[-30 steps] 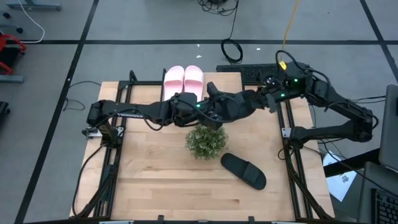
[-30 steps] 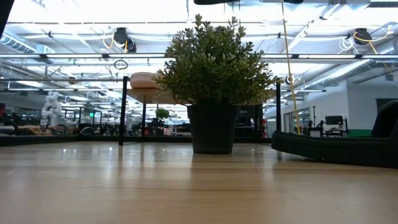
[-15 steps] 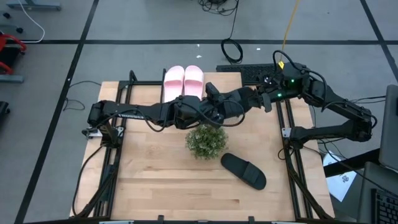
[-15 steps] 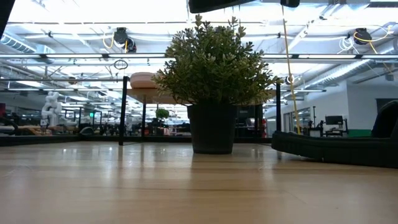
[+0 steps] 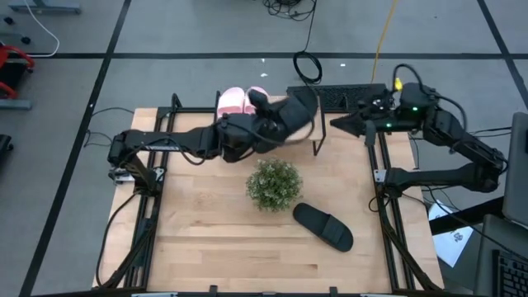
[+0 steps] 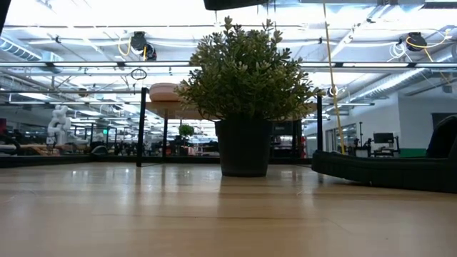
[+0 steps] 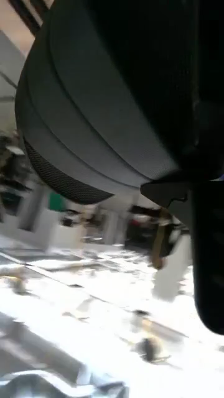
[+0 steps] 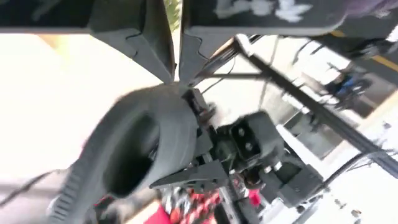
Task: Pick and place slides into the shelf
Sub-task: Put the top black slipper on the shelf
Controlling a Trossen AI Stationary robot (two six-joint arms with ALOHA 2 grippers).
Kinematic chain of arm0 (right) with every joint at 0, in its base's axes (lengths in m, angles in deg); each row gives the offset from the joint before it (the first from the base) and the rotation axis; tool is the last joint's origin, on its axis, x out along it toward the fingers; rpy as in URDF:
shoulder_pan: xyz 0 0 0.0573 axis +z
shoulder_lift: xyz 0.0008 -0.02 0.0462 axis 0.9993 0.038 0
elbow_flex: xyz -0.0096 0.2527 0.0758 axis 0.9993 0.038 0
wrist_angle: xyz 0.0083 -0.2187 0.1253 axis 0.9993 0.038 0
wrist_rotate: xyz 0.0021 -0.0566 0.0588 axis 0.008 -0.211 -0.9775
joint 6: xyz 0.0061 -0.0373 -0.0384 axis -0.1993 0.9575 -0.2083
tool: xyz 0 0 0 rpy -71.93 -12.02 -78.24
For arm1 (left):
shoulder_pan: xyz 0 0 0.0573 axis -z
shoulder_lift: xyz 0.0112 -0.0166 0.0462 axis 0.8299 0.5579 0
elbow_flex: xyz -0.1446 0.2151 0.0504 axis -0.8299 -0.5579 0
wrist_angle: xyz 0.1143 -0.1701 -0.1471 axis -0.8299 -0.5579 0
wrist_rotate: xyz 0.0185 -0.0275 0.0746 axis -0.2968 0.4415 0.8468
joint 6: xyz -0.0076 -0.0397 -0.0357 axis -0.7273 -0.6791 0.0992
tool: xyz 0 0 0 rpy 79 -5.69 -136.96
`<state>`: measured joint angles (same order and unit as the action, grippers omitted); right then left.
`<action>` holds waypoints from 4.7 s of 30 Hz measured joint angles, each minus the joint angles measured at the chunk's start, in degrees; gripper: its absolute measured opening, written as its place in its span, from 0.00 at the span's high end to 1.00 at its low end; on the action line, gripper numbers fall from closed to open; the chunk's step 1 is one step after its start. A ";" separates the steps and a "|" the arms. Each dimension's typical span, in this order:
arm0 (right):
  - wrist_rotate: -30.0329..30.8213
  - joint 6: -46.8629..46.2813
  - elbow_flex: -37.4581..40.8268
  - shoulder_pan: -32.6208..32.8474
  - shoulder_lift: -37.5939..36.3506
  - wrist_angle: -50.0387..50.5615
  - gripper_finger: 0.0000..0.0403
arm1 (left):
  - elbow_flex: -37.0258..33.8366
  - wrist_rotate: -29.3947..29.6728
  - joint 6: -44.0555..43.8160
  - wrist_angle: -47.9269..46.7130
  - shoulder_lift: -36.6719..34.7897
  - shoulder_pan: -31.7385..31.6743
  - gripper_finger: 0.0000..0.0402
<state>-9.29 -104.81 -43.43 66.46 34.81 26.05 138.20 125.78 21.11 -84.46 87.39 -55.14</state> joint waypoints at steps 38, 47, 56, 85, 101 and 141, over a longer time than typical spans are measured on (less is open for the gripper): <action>32.57 65.88 0.13 13.00 15.02 -32.02 0.79 | 9.64 12.60 -39.68 -10.94 1.07 -6.47 1.00; 46.13 71.89 0.13 16.69 15.95 -34.92 0.61 | 9.62 8.57 -38.76 -11.05 3.10 -7.43 1.00; 45.89 69.10 0.13 16.97 16.11 -34.81 0.59 | 9.66 7.04 -36.68 -10.50 5.05 -8.25 1.00; 57.58 70.79 -0.37 16.99 22.17 -32.21 0.59 | 9.66 1.92 -33.64 -8.99 5.51 -9.22 1.00; 66.02 75.38 -0.37 17.07 22.97 -34.34 0.67 | 9.66 1.82 -30.81 -8.78 5.49 -9.05 1.00; 76.95 84.37 -0.31 16.96 22.90 -36.96 1.00 | 9.66 3.06 -24.29 -5.32 5.30 -4.40 0.93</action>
<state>67.65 -20.44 -43.74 83.42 57.72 -10.91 147.86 128.84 -3.18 -89.77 92.68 -59.55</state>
